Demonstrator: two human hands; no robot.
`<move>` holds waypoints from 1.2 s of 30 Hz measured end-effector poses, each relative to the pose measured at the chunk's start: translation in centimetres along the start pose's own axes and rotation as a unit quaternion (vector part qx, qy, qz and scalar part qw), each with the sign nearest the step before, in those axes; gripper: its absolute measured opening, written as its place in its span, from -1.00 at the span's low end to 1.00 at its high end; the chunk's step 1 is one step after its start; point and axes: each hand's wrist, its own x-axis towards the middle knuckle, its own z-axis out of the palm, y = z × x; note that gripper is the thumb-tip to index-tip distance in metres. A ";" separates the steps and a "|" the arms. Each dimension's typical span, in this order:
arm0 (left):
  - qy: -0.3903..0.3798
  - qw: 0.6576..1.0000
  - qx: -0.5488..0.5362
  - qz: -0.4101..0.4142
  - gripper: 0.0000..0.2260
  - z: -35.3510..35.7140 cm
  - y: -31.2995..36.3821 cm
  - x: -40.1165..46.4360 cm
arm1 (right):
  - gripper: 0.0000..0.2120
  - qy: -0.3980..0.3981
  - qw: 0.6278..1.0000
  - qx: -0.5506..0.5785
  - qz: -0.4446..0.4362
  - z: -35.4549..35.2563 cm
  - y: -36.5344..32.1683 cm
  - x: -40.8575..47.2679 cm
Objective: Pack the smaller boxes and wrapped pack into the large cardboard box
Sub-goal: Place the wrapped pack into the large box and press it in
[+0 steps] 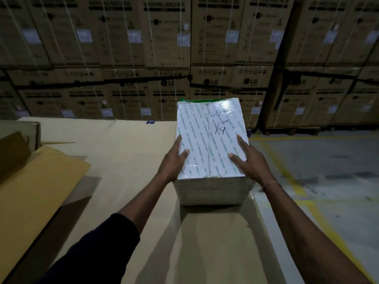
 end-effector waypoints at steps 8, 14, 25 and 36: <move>0.018 1.000 0.011 0.022 -0.43 -7.2 -1.8 -7.9 | -0.21 0.058 0.993 -0.079 -0.061 2.3 -9.0 -6.8; 0.055 0.997 0.003 0.056 -0.44 -17.0 -2.3 -14.6 | -0.18 0.083 0.986 -0.095 -0.106 4.8 -19.7 -11.8; 0.106 0.975 0.069 0.184 -0.42 -36.0 0.9 -20.3 | -0.12 0.174 0.964 -0.071 -0.187 7.4 -37.8 -15.6; 0.193 0.919 0.160 0.304 -0.41 -50.9 4.2 -14.8 | -0.10 0.299 0.914 -0.074 -0.264 10.2 -50.7 -7.1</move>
